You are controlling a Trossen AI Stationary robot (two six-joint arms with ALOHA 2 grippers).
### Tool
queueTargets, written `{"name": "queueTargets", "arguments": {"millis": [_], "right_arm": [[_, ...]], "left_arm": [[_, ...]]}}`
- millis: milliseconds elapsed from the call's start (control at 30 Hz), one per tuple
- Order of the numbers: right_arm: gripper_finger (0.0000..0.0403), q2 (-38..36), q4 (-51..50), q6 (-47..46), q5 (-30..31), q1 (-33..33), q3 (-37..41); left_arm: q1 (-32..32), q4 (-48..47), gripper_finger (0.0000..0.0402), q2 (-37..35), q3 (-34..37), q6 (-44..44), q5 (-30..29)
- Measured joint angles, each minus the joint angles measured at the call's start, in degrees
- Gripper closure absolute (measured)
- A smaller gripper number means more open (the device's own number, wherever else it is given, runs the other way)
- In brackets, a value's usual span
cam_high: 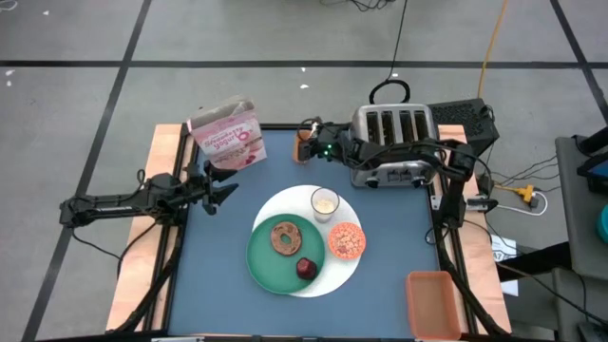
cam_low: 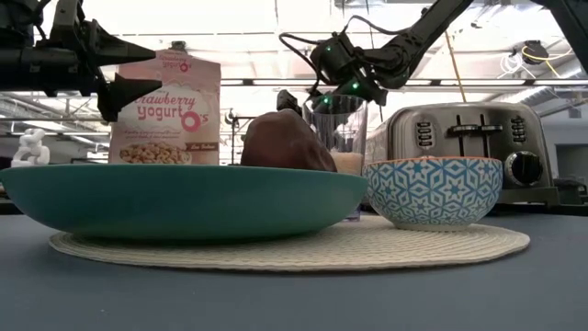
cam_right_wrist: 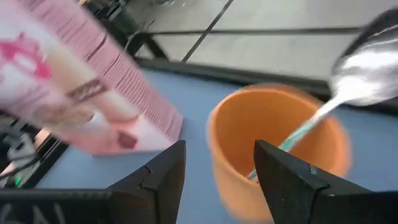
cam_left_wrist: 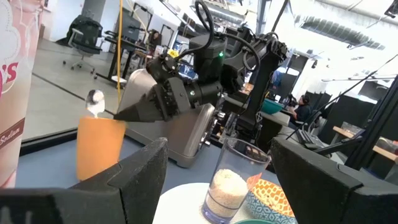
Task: Arrange a breakfast setting
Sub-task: Put the green spoon on the table to the right side of the orange bowl
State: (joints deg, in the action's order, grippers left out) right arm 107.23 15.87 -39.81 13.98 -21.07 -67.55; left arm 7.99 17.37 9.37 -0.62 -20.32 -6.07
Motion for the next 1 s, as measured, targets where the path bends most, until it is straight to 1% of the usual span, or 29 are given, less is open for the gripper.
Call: {"name": "queueTargets", "arguments": {"millis": [67, 267, 533, 633, 767, 833, 1000], "right_arm": [[0.0220, 1.11, -0.04, 0.09, -2.28, 0.60, -0.09], [0.0220, 6.37, -0.07, -0.02, -2.44, 2.13, 0.02], [0.0220, 6.88, 3.31, 0.28, -2.28, 2.19, 0.00], [0.0220, 6.83, 3.81, 0.41, -2.37, 2.22, -0.32], [0.0220, 5.93, 2.50, 2.10, -5.58, 1.82, -0.33], [0.0220, 4.52, 0.86, 3.08, -6.74, 1.50, -0.33], [0.0220, -0.20, -6.62, 5.95, -6.63, 0.84, -0.33]], "left_arm": [[0.01, 0.00, 0.0115, 0.02, 0.00, -0.09, 0.00], [0.01, -0.13, 0.0115, 0.01, 0.00, -0.42, 0.02], [0.01, -1.88, 0.0115, 0.02, 0.00, -0.95, 0.04], [0.00, -1.85, 0.0115, 0.02, 0.00, -0.95, 0.04], [0.01, -1.84, 0.0115, 0.01, 0.00, -0.95, 0.05], [0.02, -1.84, 0.0115, 0.00, 0.00, -0.95, 0.07], [0.00, -2.16, 0.0115, 0.02, 0.00, -0.95, 0.07]]}}
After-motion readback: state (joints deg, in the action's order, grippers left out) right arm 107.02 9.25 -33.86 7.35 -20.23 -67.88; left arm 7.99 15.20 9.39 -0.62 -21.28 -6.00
